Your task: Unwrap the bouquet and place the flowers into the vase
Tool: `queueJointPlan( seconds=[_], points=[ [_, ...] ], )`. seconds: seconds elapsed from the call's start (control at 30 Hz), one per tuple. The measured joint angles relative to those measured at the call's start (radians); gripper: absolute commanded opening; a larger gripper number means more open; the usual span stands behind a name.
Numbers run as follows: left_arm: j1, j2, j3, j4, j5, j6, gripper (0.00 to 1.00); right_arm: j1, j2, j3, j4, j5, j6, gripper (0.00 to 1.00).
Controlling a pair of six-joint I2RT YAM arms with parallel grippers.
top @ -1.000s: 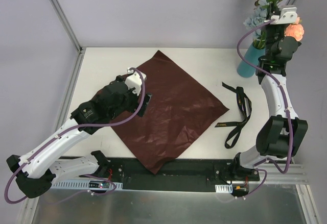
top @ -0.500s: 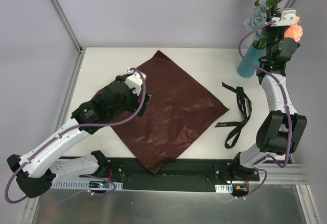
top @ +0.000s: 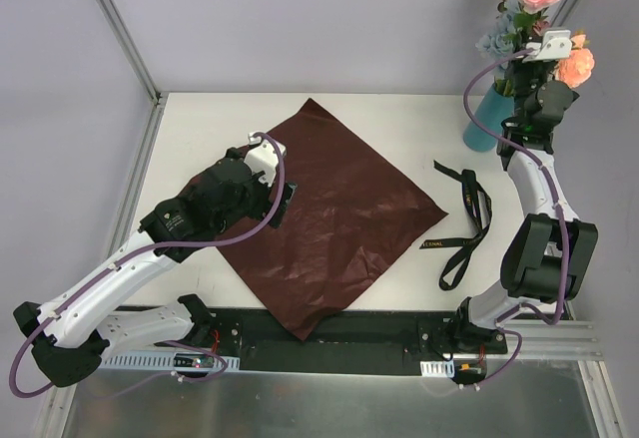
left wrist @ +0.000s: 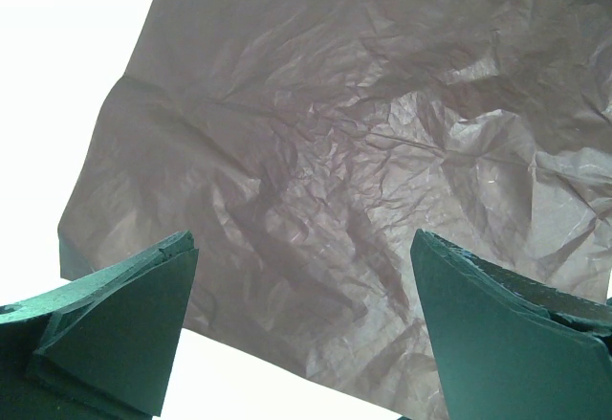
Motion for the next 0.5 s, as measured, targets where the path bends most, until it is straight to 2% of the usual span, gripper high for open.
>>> queueJointPlan(
  seconds=[0.5],
  points=[
    [0.0, 0.011, 0.0, 0.0, 0.028, 0.0, 0.99, -0.002, 0.0, -0.16, -0.03, 0.061, 0.036, 0.21]
  ],
)
